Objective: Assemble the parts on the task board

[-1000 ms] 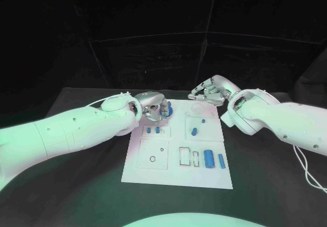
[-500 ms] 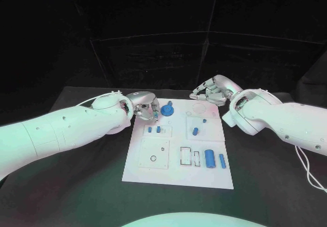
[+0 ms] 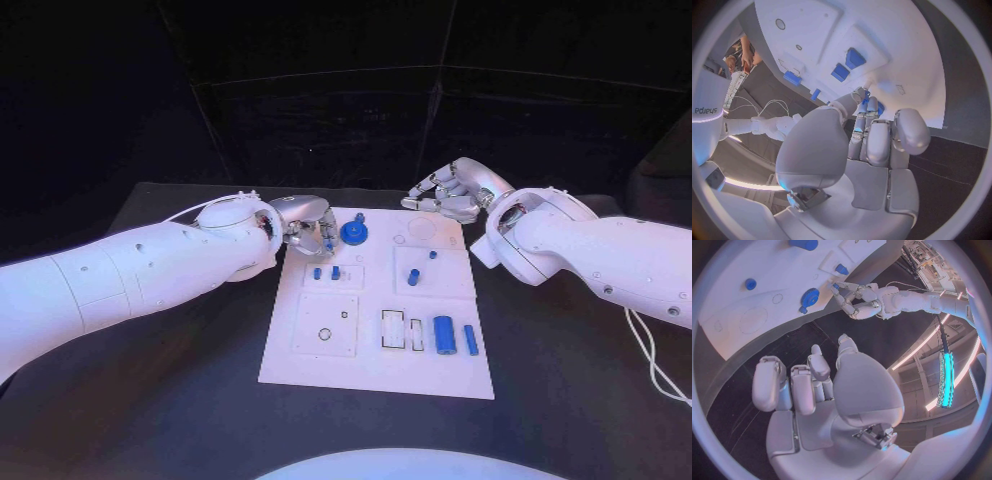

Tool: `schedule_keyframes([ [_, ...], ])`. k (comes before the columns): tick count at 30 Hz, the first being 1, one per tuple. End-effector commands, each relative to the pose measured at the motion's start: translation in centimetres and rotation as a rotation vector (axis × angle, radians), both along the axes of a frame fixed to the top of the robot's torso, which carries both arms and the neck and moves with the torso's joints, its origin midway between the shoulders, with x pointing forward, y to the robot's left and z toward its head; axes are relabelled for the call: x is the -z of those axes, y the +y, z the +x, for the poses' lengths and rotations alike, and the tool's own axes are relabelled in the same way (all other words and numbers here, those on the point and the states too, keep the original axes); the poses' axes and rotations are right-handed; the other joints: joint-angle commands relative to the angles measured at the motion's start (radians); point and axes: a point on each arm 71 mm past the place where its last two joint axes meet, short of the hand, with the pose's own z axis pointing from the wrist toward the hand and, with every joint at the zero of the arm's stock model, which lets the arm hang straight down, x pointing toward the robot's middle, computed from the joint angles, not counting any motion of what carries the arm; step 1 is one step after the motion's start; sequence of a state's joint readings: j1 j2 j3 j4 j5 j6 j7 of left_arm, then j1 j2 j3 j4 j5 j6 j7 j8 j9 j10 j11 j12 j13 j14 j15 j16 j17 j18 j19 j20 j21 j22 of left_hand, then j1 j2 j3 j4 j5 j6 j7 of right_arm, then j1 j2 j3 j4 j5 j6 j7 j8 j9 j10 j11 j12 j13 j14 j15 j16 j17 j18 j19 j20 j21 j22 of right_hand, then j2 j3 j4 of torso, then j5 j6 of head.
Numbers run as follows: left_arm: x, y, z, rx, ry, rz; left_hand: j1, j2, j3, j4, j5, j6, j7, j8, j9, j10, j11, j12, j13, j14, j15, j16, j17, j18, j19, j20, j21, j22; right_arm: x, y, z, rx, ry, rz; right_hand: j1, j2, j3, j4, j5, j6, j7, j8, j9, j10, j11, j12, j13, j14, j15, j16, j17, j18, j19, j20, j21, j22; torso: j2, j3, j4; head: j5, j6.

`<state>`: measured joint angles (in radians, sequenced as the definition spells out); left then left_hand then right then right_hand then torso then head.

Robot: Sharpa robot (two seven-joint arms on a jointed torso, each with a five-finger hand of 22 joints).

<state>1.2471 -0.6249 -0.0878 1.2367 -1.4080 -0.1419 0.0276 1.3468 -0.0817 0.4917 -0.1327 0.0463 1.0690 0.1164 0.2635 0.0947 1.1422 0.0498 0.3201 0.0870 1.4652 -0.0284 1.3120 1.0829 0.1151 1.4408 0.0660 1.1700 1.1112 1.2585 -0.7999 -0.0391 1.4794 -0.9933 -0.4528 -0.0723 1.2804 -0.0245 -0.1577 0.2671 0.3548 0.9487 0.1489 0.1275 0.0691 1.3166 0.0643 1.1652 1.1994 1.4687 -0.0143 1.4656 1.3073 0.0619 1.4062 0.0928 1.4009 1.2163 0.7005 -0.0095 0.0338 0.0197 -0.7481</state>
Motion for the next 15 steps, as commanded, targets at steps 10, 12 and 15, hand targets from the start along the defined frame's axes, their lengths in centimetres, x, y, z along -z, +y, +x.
schedule_keyframes([
  [10,0.58,-0.63,0.19,0.01,0.032,0.011,-0.009,-0.004,0.006,0.0,0.002,0.008,0.002,-0.004,-0.001,0.01,0.0,-0.007,0.0,0.024,-0.006,-0.005,-0.002,-0.017,0.006,-0.001,0.004,0.002,-0.11,0.24,0.02,-0.009,-0.002,0.002,0.003,0.011,-0.007,0.001,0.007,-0.006,0.0,0.004,0.0,-0.005,-0.001,0.004,0.001,0.064,0.0,-0.005,0.087,0.011,-0.002,-0.001,-0.004,0.001,0.0,-0.0009,0.0001,-0.001,-0.004],
  [12,0.64,-0.66,0.2,0.01,0.035,0.013,-0.01,-0.005,0.006,-0.001,0.002,0.008,0.002,-0.005,-0.001,0.01,0.0,-0.009,-0.001,0.024,-0.005,-0.006,-0.002,-0.017,0.005,-0.001,0.003,0.002,-0.11,0.25,0.02,-0.009,-0.002,0.002,0.003,0.011,-0.007,0.001,0.007,-0.006,0.0,0.004,0.0,-0.005,-0.001,0.004,0.001,0.064,0.0,-0.005,0.087,0.011,-0.002,-0.001,-0.004,0.001,0.0,-0.0007,0.0002,-0.001,-0.004],
  [15,0.7,-0.72,0.19,0.011,0.038,0.015,-0.011,-0.005,0.006,0.0,0.002,0.008,0.002,-0.006,-0.002,0.01,0.0,-0.009,-0.001,0.024,-0.005,-0.005,-0.002,-0.017,0.005,-0.001,0.004,0.002,-0.11,0.25,0.03,-0.009,-0.002,0.002,0.003,0.011,-0.007,0.001,0.007,-0.006,0.0,0.004,0.0,-0.005,-0.001,0.004,0.001,0.064,0.0,-0.005,0.087,0.011,-0.002,-0.001,-0.004,0.001,0.0,-0.0004,0.0004,-0.001,-0.005],
])
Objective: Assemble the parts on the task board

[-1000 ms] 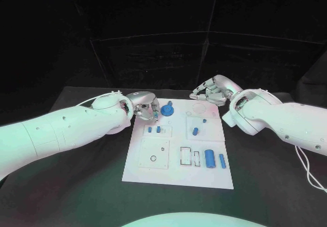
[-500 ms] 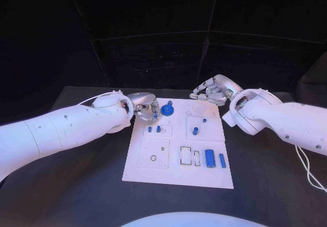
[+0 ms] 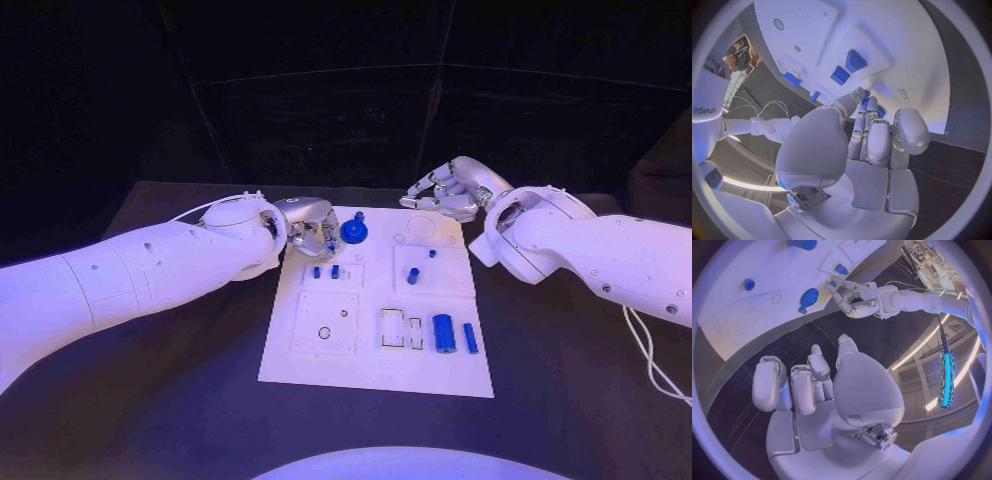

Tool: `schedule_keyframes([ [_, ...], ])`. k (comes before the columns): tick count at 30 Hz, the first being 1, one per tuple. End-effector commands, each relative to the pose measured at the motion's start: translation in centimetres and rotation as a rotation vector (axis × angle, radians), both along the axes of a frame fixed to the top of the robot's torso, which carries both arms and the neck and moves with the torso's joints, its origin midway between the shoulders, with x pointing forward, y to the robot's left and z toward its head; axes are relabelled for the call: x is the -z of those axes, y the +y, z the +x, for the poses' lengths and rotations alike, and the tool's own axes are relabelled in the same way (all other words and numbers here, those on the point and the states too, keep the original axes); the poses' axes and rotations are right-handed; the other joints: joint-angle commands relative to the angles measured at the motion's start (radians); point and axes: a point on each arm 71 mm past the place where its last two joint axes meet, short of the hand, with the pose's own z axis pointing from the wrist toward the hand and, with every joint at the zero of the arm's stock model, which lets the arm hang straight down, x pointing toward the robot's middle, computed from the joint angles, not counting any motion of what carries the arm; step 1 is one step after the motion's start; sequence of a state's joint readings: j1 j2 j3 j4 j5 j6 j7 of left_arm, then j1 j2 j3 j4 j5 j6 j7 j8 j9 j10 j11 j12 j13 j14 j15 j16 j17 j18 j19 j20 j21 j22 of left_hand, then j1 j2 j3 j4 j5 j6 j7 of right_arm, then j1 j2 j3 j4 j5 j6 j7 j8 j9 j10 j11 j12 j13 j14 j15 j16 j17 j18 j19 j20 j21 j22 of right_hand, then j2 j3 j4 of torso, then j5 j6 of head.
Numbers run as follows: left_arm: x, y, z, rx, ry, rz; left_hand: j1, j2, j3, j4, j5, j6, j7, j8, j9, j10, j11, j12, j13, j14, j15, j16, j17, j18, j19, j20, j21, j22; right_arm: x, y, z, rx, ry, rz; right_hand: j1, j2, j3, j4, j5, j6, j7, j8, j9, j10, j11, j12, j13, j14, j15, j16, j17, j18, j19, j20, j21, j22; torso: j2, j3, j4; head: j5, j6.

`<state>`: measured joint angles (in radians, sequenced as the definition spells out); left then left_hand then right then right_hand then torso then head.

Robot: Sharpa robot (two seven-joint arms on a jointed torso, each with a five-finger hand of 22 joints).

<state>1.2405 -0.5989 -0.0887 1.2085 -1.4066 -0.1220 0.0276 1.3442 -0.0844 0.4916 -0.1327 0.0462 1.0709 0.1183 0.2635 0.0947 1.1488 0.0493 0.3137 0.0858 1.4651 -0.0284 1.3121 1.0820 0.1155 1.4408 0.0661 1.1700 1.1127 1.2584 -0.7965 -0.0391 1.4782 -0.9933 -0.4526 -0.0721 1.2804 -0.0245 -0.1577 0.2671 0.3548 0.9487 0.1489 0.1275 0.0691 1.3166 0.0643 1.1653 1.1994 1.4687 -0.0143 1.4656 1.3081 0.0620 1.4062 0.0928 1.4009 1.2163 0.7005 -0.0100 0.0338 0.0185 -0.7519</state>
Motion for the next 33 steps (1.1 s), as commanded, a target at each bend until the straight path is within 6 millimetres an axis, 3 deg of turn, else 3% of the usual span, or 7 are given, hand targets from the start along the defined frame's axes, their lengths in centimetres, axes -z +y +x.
schedule_keyframes([
  [1,0.1,-0.17,-0.06,0.007,0.018,0.004,-0.008,-0.003,0.006,0.0,0.002,0.006,0.0,-0.006,-0.002,0.004,0.001,-0.003,0.0,0.024,-0.005,-0.005,-0.001,-0.018,0.005,-0.001,0.004,0.001,-0.11,0.11,0.01,-0.007,-0.002,0.001,0.003,0.011,-0.007,0.001,0.007,-0.006,0.0,0.004,0.0,-0.005,-0.001,0.004,0.001,0.064,0.0,-0.005,0.086,0.01,-0.002,-0.001,-0.004,0.001,0.0,0.0,0.0006,-0.001,-0.001],
  [10,0.17,-0.25,-0.11,0.008,0.024,0.007,-0.011,-0.006,0.006,-0.002,0.002,0.006,0.0,-0.009,-0.002,0.004,0.001,-0.007,-0.001,0.023,-0.005,-0.006,-0.004,-0.018,0.004,-0.001,0.004,0.001,-0.11,0.13,0.03,-0.007,-0.002,0.001,0.003,0.011,-0.007,0.001,0.007,-0.006,0.0,0.004,0.0,-0.005,-0.001,0.004,0.001,0.064,0.0,-0.005,0.086,0.01,-0.002,-0.001,-0.004,0.001,0.0,-0.0001,0.0005,-0.001,-0.001],
  [20,0.32,-0.04,0.0,-0.011,0.036,0.023,-0.046,-0.046,-0.008,-0.001,0.002,-0.065,0.027,-0.069,-0.026,-0.046,0.029,-0.06,-0.02,0.019,0.016,-0.013,-0.025,-0.018,-0.004,0.012,-0.006,-0.005,-0.11,0.09,0.04,-0.006,-0.002,0.001,0.003,0.011,-0.007,0.001,0.007,-0.006,0.0,0.004,0.0,-0.005,-0.001,0.004,0.001,0.064,0.0,-0.005,0.086,0.01,-0.002,-0.001,-0.004,0.001,0.0,-0.0001,0.0003,-0.002,-0.002],
  [33,0.28,0.15,0.04,-0.023,0.03,0.022,-0.053,-0.055,-0.016,0.0,0.002,-0.086,0.034,-0.091,-0.03,-0.062,0.037,-0.083,-0.021,0.016,0.024,-0.016,-0.036,-0.016,-0.008,0.021,-0.014,-0.012,-0.07,-0.01,0.07,-0.002,0.002,-0.001,0.004,0.012,-0.008,0.002,0.007,-0.006,0.0,0.004,0.0,-0.006,-0.001,0.003,-0.001,0.064,0.0,-0.005,0.086,0.011,-0.003,-0.001,-0.004,0.0,0.0,-0.0004,0.0007,-0.003,-0.003],
])
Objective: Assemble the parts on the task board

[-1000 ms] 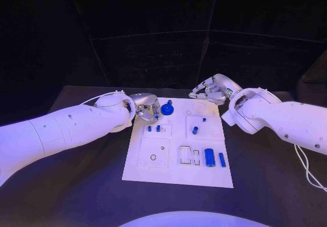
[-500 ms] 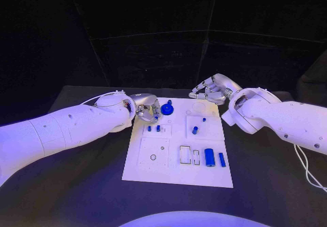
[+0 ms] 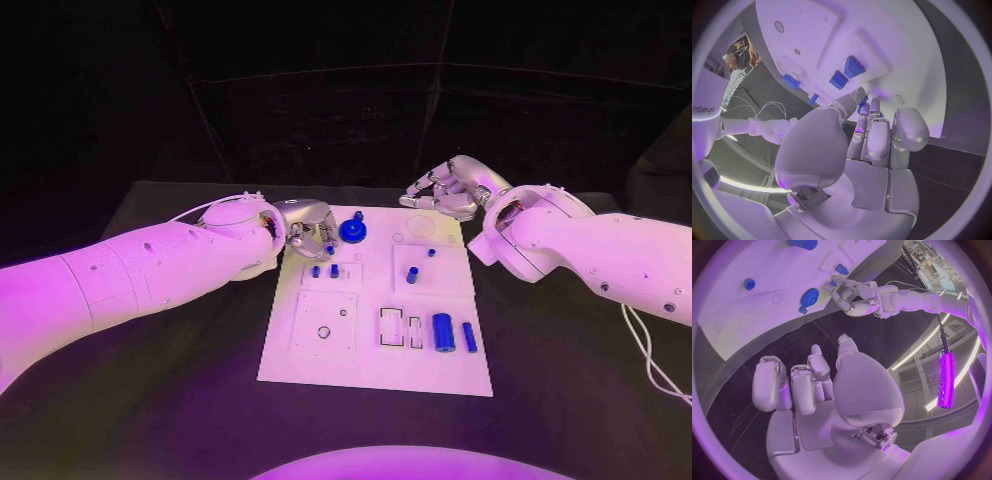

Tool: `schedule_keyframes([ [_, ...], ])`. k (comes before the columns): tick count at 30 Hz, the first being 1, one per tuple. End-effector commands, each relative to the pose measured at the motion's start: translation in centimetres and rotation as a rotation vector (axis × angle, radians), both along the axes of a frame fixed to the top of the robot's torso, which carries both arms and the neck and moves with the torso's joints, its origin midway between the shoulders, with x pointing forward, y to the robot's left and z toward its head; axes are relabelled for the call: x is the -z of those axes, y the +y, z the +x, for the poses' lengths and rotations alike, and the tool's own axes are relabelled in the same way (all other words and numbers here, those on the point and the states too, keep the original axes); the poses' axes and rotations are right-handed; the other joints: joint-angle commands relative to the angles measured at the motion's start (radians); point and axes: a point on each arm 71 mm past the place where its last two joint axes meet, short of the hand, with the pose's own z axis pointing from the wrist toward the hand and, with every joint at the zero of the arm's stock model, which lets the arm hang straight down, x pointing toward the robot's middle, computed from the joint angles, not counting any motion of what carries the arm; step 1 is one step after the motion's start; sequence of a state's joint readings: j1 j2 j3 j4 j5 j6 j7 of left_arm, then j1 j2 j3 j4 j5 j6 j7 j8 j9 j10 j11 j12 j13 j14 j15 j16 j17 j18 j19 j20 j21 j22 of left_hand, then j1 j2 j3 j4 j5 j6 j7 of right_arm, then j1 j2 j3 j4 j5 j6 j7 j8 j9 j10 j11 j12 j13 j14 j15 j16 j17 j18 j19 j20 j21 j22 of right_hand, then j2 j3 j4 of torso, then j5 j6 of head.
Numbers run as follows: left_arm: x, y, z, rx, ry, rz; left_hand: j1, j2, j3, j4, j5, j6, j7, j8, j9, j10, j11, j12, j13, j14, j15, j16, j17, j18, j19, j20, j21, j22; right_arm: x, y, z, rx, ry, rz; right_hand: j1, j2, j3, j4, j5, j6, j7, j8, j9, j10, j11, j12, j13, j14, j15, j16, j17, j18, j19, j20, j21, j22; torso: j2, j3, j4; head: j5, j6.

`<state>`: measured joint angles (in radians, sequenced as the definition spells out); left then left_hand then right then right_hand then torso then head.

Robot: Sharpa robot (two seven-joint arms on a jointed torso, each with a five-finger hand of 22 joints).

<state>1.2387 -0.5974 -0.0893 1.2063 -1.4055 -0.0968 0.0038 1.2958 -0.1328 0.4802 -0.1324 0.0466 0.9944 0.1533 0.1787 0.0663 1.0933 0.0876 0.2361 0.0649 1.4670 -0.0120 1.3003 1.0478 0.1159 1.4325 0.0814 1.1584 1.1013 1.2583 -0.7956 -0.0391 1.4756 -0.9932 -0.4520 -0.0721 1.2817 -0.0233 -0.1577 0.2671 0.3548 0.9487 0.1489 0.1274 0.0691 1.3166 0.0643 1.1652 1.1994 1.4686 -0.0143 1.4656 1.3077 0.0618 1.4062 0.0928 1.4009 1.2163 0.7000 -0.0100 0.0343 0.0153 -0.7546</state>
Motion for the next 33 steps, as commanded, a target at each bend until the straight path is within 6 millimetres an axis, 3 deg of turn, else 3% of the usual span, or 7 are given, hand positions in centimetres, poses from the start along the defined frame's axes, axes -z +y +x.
schedule_keyframes([
  [1,-0.1,0.1,0.0,-0.009,0.002,0.0,-0.004,-0.008,-0.005,-0.001,0.002,-0.016,-0.001,-0.011,-0.002,-0.007,-0.001,-0.008,0.0,0.013,0.008,-0.004,-0.003,-0.016,0.0,0.007,-0.003,0.0,-0.1,0.0,0.0,0.0,0.006,-0.003,0.004,0.012,-0.008,0.002,0.007,-0.006,0.0,0.005,0.0,-0.007,-0.001,0.001,-0.002,0.064,0.0,-0.005,0.086,0.011,-0.003,-0.001,-0.005,-0.001,0.0,-0.0006,0.0004,0.0,0.0],
  [5,-0.1,0.4,0.0,-0.017,-0.003,-0.001,-0.005,-0.013,-0.01,-0.002,0.001,-0.027,0.001,-0.021,-0.002,-0.028,0.004,-0.024,-0.002,0.011,0.01,-0.008,-0.014,-0.012,-0.006,0.01,-0.018,-0.015,0.1,-0.3,0.2,0.004,0.021,-0.016,0.008,0.011,-0.012,0.002,0.004,-0.011,0.001,0.003,-0.001,-0.041,0.0,-0.046,-0.045,0.062,0.001,-0.009,0.081,0.013,-0.008,-0.001,-0.011,-0.012,0.0,-0.0013,0.0004,0.0,0.0],
  [11,-0.4,1.7,0.0,-0.043,-0.014,-0.015,0.001,-0.016,-0.024,-0.005,0.002,-0.056,0.01,-0.046,-0.002,-0.085,0.015,-0.061,-0.003,0.007,0.018,-0.013,-0.03,0.001,-0.026,0.018,-0.075,-0.074,0.5,-0.8,0.3,-0.027,0.027,-0.118,0.136,0.019,0.003,-0.048,-0.02,0.007,-0.002,0.017,0.002,-0.296,-0.003,-0.466,-0.397,0.027,-0.004,-0.106,-0.047,0.022,-0.033,-0.004,-0.04,-0.059,-0.001,-0.0014,0.0008,0.0,0.003],
  [16,-1.3,3.4,0.1,-0.1,-0.009,-0.124,0.01,-0.009,-0.035,-0.006,0.002,-0.064,0.014,-0.055,-0.001,-0.111,0.02,-0.075,-0.001,0.006,0.022,-0.014,-0.039,0.007,-0.034,0.023,-0.105,-0.105,0.8,-1.5,0.5,-0.068,-0.011,-0.265,0.229,0.018,0.018,-0.073,-0.071,0.042,-0.005,0.019,0.0,-0.306,0.01,-0.699,-0.618,0.023,-0.005,-0.155,-0.104,0.024,-0.039,-0.003,-0.054,-0.078,-0.001,-0.001,0.0008,-0.001,0.005],
  [20,-2.3,5.2,0.1,-0.175,0.038,-0.352,0.01,0.016,-0.026,0.004,0.004,-0.039,0.021,-0.045,0.003,-0.072,0.022,-0.053,0.006,0.005,0.025,-0.013,-0.04,0.012,-0.041,0.026,-0.127,-0.126,1.0,-1.9,0.4,-0.108,-0.07,-0.399,0.29,0.014,0.036,-0.088,-0.104,0.071,-0.014,0.009,-0.002,-0.275,0.001,-0.824,-0.766,0.026,-0.004,-0.171,-0.12,0.025,-0.037,-0.001,-0.057,-0.081,-0.001,0.0005,-0.0011,-0.006,0.01],
  [29,-4.1,7.1,-0.9,-0.275,0.251,-1.049,-0.005,0.048,-0.001,0.027,0.004,0.002,0.027,-0.024,0.003,-0.032,0.022,-0.012,0.005,-0.141,0.03,-0.186,-0.334,0.067,-0.202,0.035,-0.428,-0.409,2.9,-1.3,-0.9,-0.183,-0.163,-0.605,0.33,0.006,0.054,-0.092,-0.138,0.098,-0.012,-0.015,-0.002,-0.238,0.008,-0.918,-0.913,0.029,0.006,-0.181,-0.13,0.025,-0.035,0.005,-0.062,-0.084,-0.001,-0.0009,0.0005,-0.05,0.019],
  [33,-4.1,7.4,-1.4,-0.316,0.32,-1.189,-0.003,0.058,0.001,0.03,0.004,0.004,0.027,-0.021,0.002,-0.029,0.021,0.002,0.006,-0.197,0.03,-0.245,-0.431,0.067,-0.226,0.035,-0.452,-0.421,3.6,-1.1,-1.3,-0.198,-0.166,-0.646,0.335,0.004,0.063,-0.089,-0.146,0.104,-0.004,-0.023,-0.002,-0.23,0.014,-0.94,-0.95,0.027,0.011,-0.201,-0.16,0.024,-0.03,0.009,-0.058,-0.077,0.0,-0.0005,-0.0005,-0.057,0.022],
])
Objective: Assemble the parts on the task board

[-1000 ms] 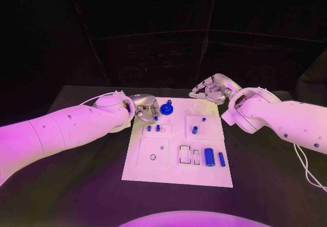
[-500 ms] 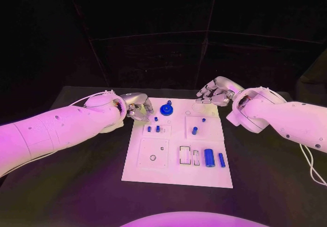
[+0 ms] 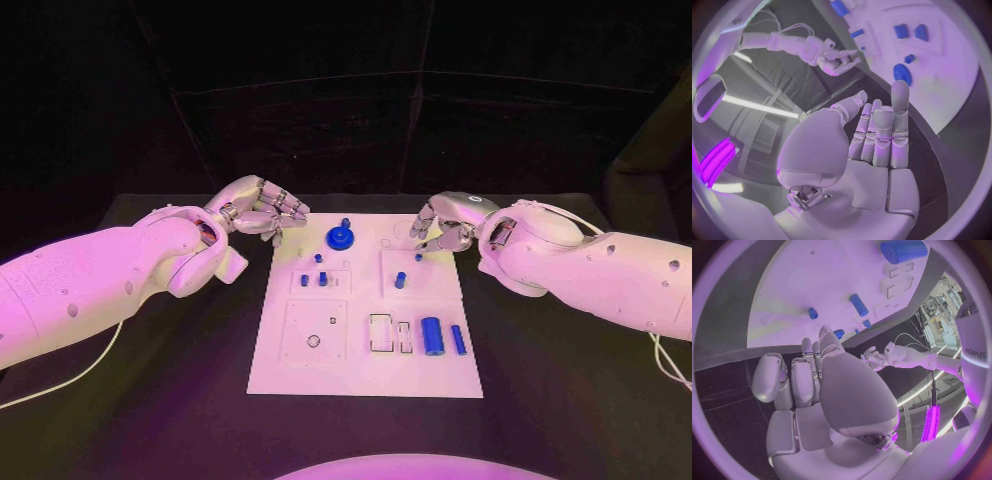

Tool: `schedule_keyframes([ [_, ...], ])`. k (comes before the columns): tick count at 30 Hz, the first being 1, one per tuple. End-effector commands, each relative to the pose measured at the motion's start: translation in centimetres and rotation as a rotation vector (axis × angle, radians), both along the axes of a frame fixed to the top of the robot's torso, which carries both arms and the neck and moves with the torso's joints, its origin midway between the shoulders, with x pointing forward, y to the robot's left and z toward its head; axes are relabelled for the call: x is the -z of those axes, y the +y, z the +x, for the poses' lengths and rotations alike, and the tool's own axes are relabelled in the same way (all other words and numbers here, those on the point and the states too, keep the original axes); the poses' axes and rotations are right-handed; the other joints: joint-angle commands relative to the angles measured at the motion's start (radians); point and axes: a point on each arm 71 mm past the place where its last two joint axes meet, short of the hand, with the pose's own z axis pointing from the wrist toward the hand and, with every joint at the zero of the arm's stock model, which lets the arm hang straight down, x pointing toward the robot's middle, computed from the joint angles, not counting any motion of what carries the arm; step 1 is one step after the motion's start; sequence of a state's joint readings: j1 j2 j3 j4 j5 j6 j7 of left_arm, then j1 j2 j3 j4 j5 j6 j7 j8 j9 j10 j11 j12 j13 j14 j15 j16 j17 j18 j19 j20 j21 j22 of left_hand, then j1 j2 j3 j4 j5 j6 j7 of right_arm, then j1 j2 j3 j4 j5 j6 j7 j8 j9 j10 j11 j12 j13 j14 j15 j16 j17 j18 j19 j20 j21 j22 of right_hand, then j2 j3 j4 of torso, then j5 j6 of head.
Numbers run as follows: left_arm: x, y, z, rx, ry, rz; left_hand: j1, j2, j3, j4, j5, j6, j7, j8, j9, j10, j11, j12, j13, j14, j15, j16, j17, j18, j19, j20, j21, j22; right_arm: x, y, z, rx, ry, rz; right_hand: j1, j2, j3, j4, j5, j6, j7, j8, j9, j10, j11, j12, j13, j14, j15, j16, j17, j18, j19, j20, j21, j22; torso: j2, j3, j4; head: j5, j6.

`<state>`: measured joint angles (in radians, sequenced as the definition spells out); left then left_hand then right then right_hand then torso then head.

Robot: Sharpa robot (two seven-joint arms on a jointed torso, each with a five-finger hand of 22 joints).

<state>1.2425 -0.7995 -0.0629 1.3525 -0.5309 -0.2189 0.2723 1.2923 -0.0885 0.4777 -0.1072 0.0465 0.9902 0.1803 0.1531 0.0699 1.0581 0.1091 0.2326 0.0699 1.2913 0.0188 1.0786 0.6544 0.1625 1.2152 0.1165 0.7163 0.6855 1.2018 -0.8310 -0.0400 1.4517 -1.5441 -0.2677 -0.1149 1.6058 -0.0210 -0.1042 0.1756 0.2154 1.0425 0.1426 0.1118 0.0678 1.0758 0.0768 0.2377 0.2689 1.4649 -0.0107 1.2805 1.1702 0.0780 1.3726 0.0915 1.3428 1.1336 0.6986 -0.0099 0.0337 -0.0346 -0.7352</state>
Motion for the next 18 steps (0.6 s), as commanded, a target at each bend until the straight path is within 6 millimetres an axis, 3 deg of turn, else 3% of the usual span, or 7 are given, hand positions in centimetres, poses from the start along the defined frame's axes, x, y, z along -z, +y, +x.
schedule_keyframes([
  [1,-0.7,0.6,-0.1,-0.094,0.094,-0.381,0.003,0.015,0.005,0.003,0.005,0.008,0.001,0.006,-0.002,0.006,0.0,0.008,0.001,-0.032,0.0,-0.035,-0.055,0.021,-0.013,0.0,-0.015,-0.008,0.4,0.3,-0.3,-0.045,-0.048,-0.135,0.011,0.001,0.011,0.003,-0.007,0.011,0.004,-0.009,-0.001,0.011,0.003,-0.017,-0.028,0.031,0.008,-0.019,-0.027,0.008,0.004,0.011,0.0,0.006,0.002,-0.0005,0.0,-0.007,0.003],
  [5,-0.6,0.9,-0.5,-0.107,0.122,-0.439,0.006,0.014,0.005,0.0,0.004,0.007,0.002,0.007,-0.002,0.002,0.001,0.015,0.0,-0.066,0.001,-0.069,-0.11,0.021,-0.028,0.001,-0.03,-0.016,0.8,0.5,-0.6,-0.053,-0.042,-0.151,0.009,-0.004,0.015,0.008,-0.007,0.012,0.008,-0.015,-0.001,0.015,0.007,-0.031,-0.051,0.031,0.011,-0.023,-0.034,0.008,0.004,0.014,-0.001,0.004,0.001,0.0005,0.0003,-0.007,0.002],
  [18,-0.7,1.7,-0.6,-0.134,0.121,-0.466,0.008,0.014,0.005,-0.003,0.004,0.007,0.003,0.009,-0.002,0.002,0.002,0.021,0.001,-0.074,0.002,-0.073,-0.116,0.021,-0.033,0.002,-0.036,-0.02,1.2,0.9,-0.8,-0.063,-0.025,-0.162,0.016,0.001,0.034,0.013,-0.004,0.021,0.009,-0.023,-0.001,0.028,0.008,-0.051,-0.089,0.032,0.011,-0.02,-0.034,0.008,0.007,0.016,0.002,0.008,0.002,-0.0007,0.0018,-0.01,-0.001],
])
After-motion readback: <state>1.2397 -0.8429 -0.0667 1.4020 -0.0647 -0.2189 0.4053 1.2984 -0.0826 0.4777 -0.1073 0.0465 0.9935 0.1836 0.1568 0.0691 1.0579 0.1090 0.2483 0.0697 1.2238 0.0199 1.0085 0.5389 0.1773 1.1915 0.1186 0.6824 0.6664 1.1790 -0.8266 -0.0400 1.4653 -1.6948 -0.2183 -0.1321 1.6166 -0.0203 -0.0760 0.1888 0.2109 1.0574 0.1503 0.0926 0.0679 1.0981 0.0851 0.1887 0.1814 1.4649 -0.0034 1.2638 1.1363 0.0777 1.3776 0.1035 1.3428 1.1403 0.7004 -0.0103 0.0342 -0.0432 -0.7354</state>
